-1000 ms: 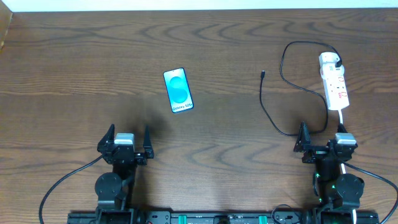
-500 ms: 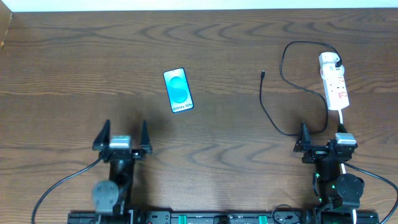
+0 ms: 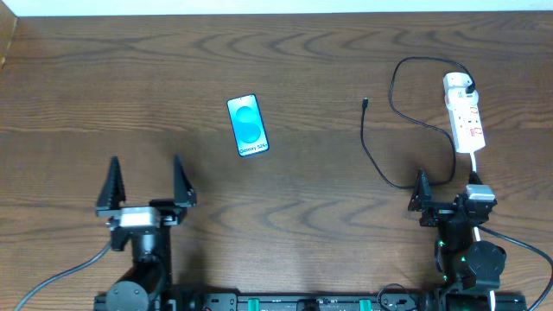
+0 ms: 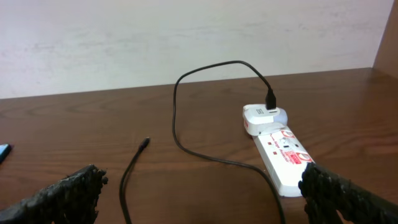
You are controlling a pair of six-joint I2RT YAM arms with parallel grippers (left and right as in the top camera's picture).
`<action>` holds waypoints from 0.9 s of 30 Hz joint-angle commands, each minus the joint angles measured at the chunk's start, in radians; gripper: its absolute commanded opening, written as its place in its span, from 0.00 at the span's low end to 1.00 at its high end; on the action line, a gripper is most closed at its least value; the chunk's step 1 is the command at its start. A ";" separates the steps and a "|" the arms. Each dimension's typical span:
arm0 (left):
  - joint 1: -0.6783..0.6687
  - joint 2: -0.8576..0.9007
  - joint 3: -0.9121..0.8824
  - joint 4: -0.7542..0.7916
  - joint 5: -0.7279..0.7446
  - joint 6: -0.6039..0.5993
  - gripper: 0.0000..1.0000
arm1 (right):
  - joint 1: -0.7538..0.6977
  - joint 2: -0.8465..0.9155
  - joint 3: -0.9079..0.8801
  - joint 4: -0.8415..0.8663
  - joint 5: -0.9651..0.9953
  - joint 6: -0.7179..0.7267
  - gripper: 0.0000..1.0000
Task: Plug charger to phone and switch on socket
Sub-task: 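Open the left gripper and raise the left arm forward, then move the left gripper over the blue phone and lower onto it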
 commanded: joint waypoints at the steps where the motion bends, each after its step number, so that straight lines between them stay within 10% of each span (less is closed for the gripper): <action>1: 0.004 0.120 0.131 0.008 -0.015 0.007 0.91 | 0.006 -0.005 -0.002 -0.004 0.009 0.014 0.99; 27: 0.004 0.916 0.776 0.034 -0.011 0.006 0.91 | 0.006 -0.005 -0.002 -0.003 0.009 0.014 0.99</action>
